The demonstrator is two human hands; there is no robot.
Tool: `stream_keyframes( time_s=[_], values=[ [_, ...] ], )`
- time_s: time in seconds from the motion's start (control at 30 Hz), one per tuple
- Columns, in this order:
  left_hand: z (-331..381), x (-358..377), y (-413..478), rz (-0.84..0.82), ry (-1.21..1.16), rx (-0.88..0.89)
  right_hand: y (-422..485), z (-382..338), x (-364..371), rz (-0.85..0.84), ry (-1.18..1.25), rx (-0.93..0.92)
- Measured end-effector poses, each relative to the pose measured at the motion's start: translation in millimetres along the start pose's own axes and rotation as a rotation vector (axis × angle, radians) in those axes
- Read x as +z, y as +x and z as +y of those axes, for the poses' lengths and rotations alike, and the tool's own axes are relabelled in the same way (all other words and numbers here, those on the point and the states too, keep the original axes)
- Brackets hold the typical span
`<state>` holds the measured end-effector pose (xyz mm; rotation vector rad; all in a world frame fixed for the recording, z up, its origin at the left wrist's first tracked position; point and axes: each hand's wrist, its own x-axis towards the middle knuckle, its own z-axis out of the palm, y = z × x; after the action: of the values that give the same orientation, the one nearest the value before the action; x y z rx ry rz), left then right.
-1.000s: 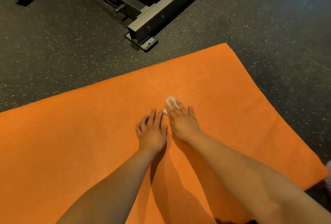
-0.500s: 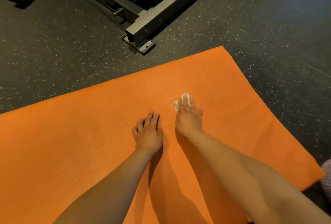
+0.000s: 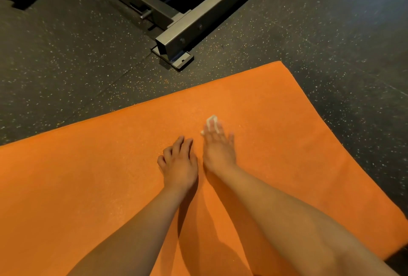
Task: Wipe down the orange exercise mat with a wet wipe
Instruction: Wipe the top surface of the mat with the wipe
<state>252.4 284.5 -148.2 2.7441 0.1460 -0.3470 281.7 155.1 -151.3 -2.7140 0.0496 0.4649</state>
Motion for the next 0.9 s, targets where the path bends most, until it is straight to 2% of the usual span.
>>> stream_keyframes(
  time_s=[0.07,0.13,0.17,0.27,0.3,0.43,0.5,0.53,0.63,0.67,0.7,0.83,0.9],
  values=[
    [-1,-2,7,0.038,-0.020,-0.004,1,-11,5,-0.070,-0.019,-0.193],
    [-5,-3,12,0.036,-0.003,-0.008,10,-2,1,-0.056,-0.094,-0.246],
    [-7,-3,13,0.018,0.014,-0.005,15,5,-2,-0.026,-0.109,-0.197],
    [-10,-4,15,-0.015,0.042,-0.006,24,16,-11,0.058,-0.046,0.110],
    [-8,-6,17,-0.011,0.041,-0.017,25,9,-11,0.055,-0.017,0.129],
    [-4,-9,32,0.019,0.019,-0.036,23,-24,2,-0.063,0.005,-0.183],
    [-7,-8,38,0.011,0.032,-0.029,30,-13,-1,-0.060,-0.087,-0.229],
    [-9,-8,39,0.001,0.049,-0.026,35,-4,-5,-0.029,-0.122,-0.180],
    [-12,-7,39,-0.005,0.049,-0.037,46,16,-15,0.070,-0.069,0.148],
    [-10,-8,42,0.006,0.034,-0.044,49,12,-15,0.078,-0.051,0.176],
    [-8,-10,46,0.023,0.023,-0.050,50,3,-14,0.066,-0.034,0.132],
    [-5,-17,66,0.049,0.021,-0.052,49,-26,-8,-0.086,-0.059,-0.248],
    [-4,-19,76,0.011,0.034,-0.058,61,-13,-14,-0.033,-0.135,-0.216]
  ],
)
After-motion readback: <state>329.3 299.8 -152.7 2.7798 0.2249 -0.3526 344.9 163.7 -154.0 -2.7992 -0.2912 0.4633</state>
